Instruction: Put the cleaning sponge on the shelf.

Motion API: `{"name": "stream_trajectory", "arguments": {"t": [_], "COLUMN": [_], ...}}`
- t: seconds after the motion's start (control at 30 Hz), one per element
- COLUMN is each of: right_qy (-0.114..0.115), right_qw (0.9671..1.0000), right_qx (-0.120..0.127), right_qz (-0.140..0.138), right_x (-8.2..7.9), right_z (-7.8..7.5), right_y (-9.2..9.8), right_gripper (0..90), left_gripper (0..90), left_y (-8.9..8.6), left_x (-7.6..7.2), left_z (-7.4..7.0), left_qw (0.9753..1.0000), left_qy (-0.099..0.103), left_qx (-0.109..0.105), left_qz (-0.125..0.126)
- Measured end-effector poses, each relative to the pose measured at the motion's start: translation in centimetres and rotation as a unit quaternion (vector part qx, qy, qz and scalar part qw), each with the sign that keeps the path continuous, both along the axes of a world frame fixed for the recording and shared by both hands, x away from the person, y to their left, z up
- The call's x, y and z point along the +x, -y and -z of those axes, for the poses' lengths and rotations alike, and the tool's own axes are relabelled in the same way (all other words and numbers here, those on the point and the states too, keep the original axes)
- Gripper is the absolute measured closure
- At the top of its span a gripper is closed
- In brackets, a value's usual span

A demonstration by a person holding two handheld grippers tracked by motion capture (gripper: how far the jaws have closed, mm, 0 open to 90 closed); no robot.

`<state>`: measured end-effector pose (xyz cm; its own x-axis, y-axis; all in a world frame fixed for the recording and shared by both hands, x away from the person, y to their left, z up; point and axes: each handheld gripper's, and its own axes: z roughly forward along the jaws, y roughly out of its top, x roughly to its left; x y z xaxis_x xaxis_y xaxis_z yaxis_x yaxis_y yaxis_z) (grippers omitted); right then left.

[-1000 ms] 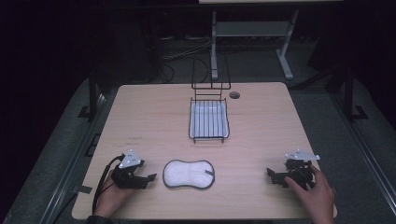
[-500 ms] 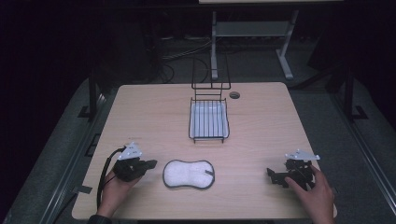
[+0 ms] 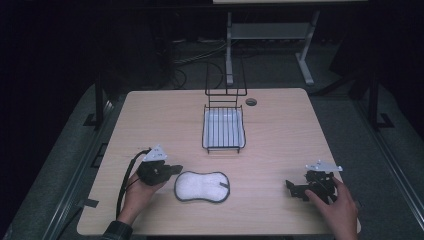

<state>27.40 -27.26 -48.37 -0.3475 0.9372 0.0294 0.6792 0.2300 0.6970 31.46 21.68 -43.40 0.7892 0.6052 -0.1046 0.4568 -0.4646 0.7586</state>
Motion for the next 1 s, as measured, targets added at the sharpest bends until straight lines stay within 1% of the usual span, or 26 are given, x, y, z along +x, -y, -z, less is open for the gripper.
{"name": "stream_trajectory", "arguments": {"t": [0.03,0.07,0.1,0.2,0.3,0.33,0.47,0.5,0.6,0.7,0.73,0.83,1.0], "right_qy": [0.000,0.000,0.000,0.000,0.000,0.000,0.000,0.000,0.000,0.000,0.000,0.000,0.000], "right_qw": [1.0000,1.0000,1.0000,1.0000,1.0000,1.0000,1.0000,1.0000,1.0000,1.0000,1.0000,1.0000,1.0000], "right_qx": [0.000,0.000,0.000,0.000,0.000,0.000,0.000,0.000,0.000,0.000,0.000,0.000,0.000], "right_qz": [0.000,0.000,0.000,0.001,0.001,0.001,0.001,0.002,0.001,0.001,0.002,0.001,0.001], "right_x": [0.0,0.0,0.0,0.0,0.0,0.0,0.1,0.1,0.1,0.1,0.1,0.1,0.1], "right_z": [0.0,0.0,0.0,0.0,0.0,0.0,0.0,0.0,0.0,0.0,0.0,0.0,0.0], "right_y": [0.0,0.0,0.0,0.0,0.0,0.0,0.0,-0.1,0.0,0.0,-0.1,-0.1,0.0], "right_gripper": [0.0,0.0,0.0,0.0,0.0,0.0,0.0,0.0,0.0,0.0,0.0,0.0,0.0], "left_gripper": [89.8,89.8,89.8,89.8,89.8,89.8,89.8,89.8,89.8,89.8,89.8,89.8,89.8], "left_y": [0.3,0.5,0.7,1.2,2.0,2.2,2.5,2.6,3.0,3.1,3.2,3.3,3.3], "left_x": [0.3,0.5,0.7,1.0,1.6,1.8,2.2,2.5,2.7,2.7,2.7,2.6,2.3], "left_z": [0.1,0.2,0.2,0.3,0.5,0.6,1.1,1.3,1.8,2.0,2.1,2.2,2.2], "left_qw": [1.0000,1.0000,0.9999,0.9999,0.9997,0.9998,0.9996,0.9994,0.9991,0.9988,0.9986,0.9983,0.9980], "left_qy": [-0.002,-0.005,-0.004,-0.007,-0.006,-0.007,-0.014,-0.017,-0.025,-0.029,-0.030,-0.034,-0.032], "left_qx": [-0.004,0.000,0.008,0.005,0.009,0.008,0.007,0.012,0.015,0.022,0.028,0.032,0.041], "left_qz": [0.001,0.003,0.007,0.012,0.020,0.019,0.022,0.027,0.030,0.032,0.033,0.035,0.037]}}
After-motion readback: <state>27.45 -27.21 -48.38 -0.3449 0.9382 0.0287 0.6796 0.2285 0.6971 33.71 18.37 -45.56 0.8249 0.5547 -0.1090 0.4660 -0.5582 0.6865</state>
